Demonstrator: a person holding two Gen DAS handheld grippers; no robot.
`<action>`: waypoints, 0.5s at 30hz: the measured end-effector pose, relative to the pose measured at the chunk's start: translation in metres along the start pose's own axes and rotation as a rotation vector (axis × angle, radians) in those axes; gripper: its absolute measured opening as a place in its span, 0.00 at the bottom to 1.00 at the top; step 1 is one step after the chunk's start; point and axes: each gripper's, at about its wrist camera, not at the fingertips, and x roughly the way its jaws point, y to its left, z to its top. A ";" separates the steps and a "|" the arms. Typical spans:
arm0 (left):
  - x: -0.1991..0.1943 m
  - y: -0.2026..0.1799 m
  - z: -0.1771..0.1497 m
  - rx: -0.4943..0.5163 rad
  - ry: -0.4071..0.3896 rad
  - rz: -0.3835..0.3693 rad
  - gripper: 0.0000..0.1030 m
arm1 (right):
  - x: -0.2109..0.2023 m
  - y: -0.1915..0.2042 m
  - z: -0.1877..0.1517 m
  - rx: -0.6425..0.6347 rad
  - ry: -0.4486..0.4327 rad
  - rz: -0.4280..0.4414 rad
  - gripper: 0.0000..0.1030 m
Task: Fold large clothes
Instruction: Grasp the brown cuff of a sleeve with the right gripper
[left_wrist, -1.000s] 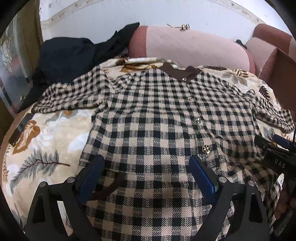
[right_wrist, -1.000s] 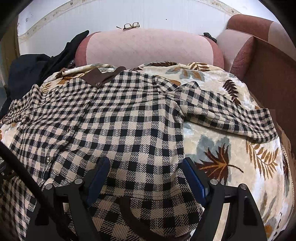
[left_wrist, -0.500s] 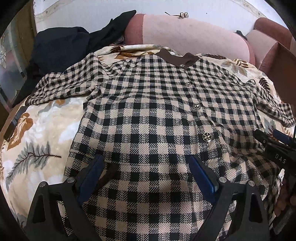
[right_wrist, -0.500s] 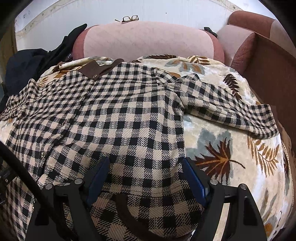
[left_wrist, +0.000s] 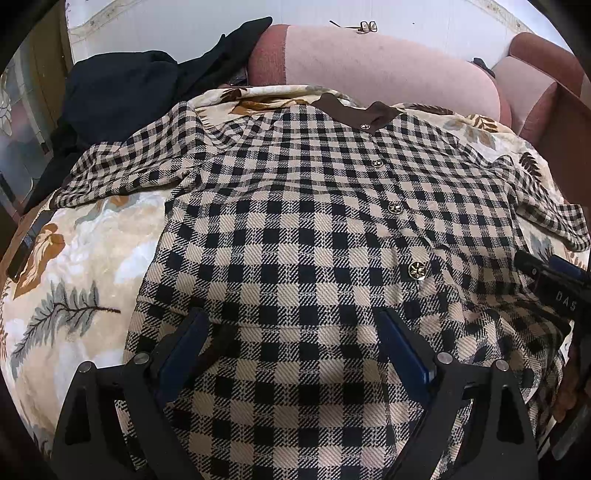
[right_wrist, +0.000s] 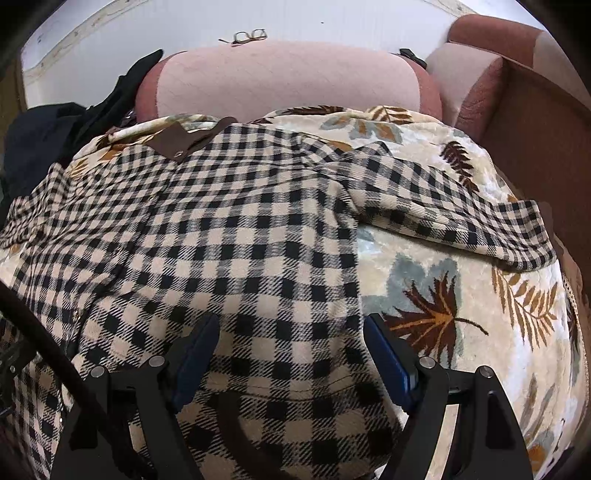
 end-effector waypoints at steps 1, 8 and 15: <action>0.000 0.000 0.000 -0.001 -0.001 0.001 0.89 | 0.001 -0.003 0.002 0.010 0.001 -0.005 0.81; 0.000 0.005 0.001 -0.010 -0.005 0.001 0.89 | -0.003 -0.046 0.021 0.131 -0.031 -0.049 0.81; 0.002 0.004 0.002 -0.011 -0.001 0.005 0.89 | -0.012 -0.128 0.040 0.378 -0.060 -0.073 0.82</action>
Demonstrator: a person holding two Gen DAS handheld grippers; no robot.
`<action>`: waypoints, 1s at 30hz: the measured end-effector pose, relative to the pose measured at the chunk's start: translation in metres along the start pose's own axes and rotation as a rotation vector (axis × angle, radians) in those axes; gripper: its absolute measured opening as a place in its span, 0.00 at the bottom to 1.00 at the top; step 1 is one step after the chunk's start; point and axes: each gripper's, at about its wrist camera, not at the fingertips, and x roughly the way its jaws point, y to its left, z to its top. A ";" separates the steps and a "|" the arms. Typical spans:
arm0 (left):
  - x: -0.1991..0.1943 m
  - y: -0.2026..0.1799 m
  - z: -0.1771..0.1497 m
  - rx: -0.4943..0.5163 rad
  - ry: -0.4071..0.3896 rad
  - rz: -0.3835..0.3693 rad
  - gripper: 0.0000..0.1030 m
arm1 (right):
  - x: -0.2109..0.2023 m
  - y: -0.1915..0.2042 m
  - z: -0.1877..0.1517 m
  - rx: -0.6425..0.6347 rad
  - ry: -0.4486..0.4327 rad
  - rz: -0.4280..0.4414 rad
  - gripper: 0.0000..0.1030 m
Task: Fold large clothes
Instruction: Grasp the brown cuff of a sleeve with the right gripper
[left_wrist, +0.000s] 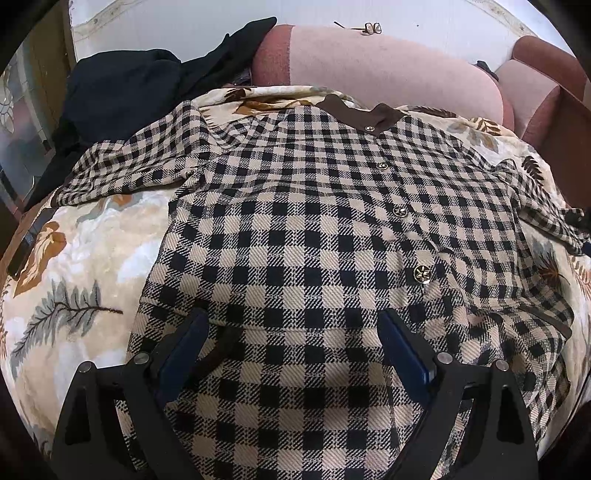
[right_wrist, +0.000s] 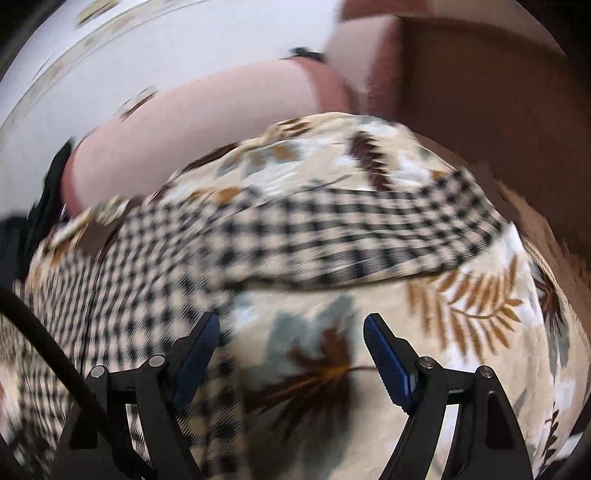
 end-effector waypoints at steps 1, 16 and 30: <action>0.001 0.001 0.000 0.001 0.002 0.002 0.89 | 0.001 -0.010 0.006 0.033 0.001 0.004 0.82; 0.016 0.006 0.002 -0.031 0.041 -0.014 0.89 | 0.048 -0.194 0.068 0.525 -0.013 -0.075 0.82; 0.029 0.006 0.000 -0.015 0.055 0.000 0.89 | 0.097 -0.221 0.085 0.489 -0.010 -0.117 0.12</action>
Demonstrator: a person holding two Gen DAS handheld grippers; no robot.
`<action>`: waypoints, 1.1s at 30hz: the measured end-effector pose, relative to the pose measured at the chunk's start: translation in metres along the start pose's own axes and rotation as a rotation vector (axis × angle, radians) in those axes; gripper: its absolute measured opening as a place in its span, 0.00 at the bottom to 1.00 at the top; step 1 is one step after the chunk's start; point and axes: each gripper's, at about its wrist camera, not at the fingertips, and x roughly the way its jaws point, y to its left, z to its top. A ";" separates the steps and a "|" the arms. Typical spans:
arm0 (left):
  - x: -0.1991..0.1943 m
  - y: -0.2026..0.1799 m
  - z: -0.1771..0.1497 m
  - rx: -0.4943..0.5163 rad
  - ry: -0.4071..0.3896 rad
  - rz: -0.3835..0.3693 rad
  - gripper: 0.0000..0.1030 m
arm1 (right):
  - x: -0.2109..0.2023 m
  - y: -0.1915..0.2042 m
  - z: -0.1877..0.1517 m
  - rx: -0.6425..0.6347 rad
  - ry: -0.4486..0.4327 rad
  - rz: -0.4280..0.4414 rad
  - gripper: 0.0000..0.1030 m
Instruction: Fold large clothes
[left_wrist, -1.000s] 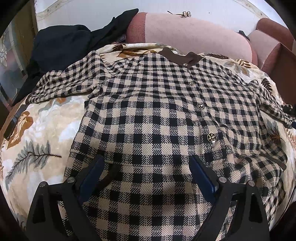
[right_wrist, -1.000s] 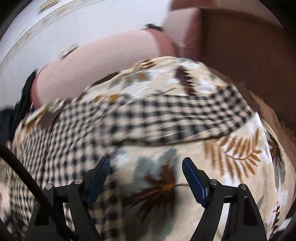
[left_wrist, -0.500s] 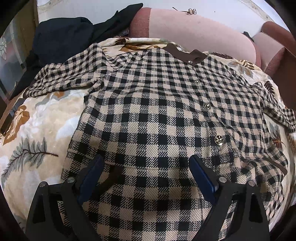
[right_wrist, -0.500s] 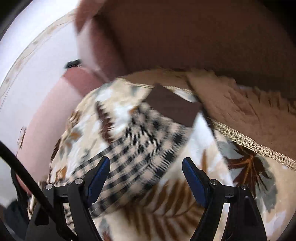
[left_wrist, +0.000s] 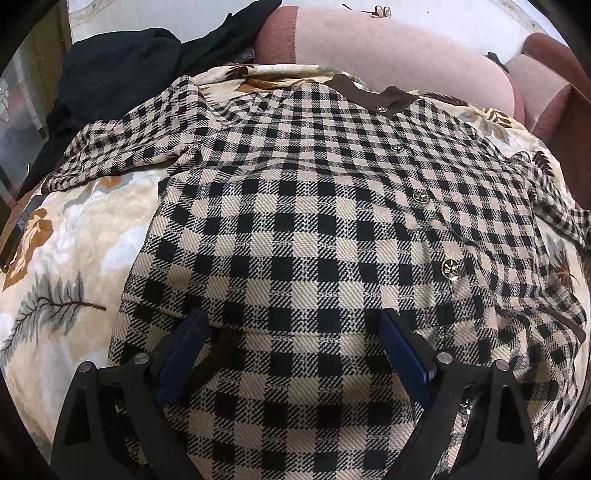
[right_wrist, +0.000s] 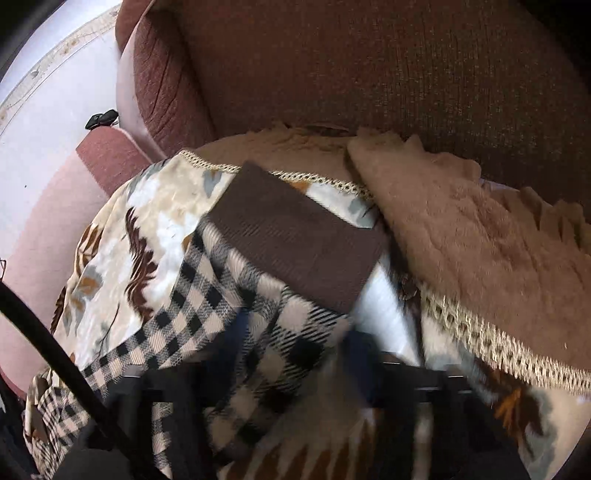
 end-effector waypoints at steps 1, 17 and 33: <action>-0.001 0.001 0.000 0.001 -0.004 0.000 0.89 | 0.000 -0.002 0.001 0.032 0.011 0.039 0.08; -0.093 0.139 0.030 -0.304 -0.296 0.114 0.89 | -0.126 0.300 -0.152 -0.545 0.084 0.470 0.05; -0.102 0.270 0.014 -0.627 -0.336 0.130 0.89 | -0.081 0.478 -0.446 -1.062 0.329 0.467 0.12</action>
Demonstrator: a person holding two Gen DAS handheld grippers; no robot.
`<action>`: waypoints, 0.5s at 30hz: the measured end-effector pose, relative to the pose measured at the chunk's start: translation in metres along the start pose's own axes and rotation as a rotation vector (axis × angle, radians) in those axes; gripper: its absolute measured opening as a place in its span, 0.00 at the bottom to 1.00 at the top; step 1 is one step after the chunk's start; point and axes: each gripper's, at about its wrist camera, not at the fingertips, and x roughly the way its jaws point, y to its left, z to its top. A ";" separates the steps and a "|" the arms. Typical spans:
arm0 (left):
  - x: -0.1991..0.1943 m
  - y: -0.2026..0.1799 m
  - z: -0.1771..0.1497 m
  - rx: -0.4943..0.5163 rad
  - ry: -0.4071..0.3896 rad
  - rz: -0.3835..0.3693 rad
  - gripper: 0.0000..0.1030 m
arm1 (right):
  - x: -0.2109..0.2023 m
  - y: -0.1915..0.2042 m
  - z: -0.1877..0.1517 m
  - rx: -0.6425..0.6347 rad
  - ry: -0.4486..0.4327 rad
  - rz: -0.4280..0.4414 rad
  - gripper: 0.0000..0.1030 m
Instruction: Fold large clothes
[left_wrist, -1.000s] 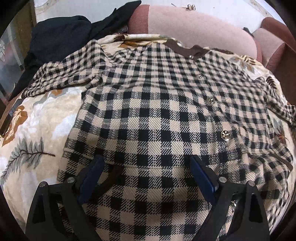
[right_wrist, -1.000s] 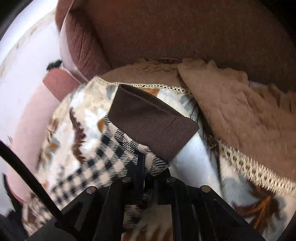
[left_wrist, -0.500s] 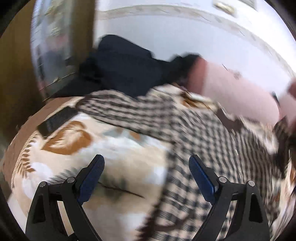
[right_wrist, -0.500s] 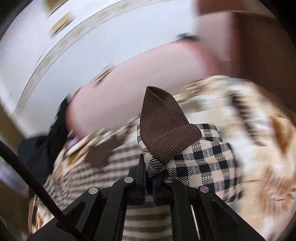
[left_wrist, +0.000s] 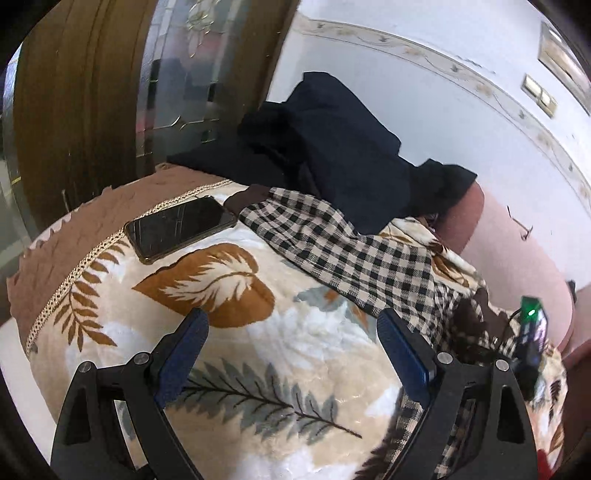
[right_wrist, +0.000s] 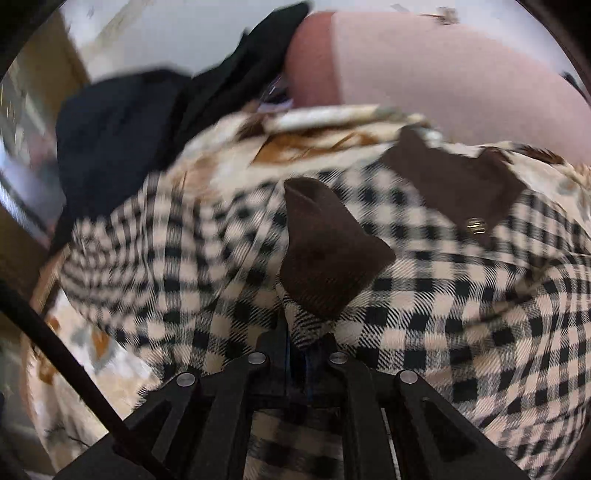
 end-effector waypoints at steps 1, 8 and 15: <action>0.001 0.004 0.001 -0.014 -0.001 0.001 0.89 | 0.004 0.007 0.002 -0.029 0.002 -0.010 0.17; 0.001 0.029 0.007 -0.091 -0.017 0.064 0.89 | 0.006 0.066 -0.004 -0.247 0.028 -0.006 0.40; -0.011 0.076 0.017 -0.195 -0.115 0.317 0.89 | -0.026 0.137 0.017 -0.351 -0.029 0.106 0.40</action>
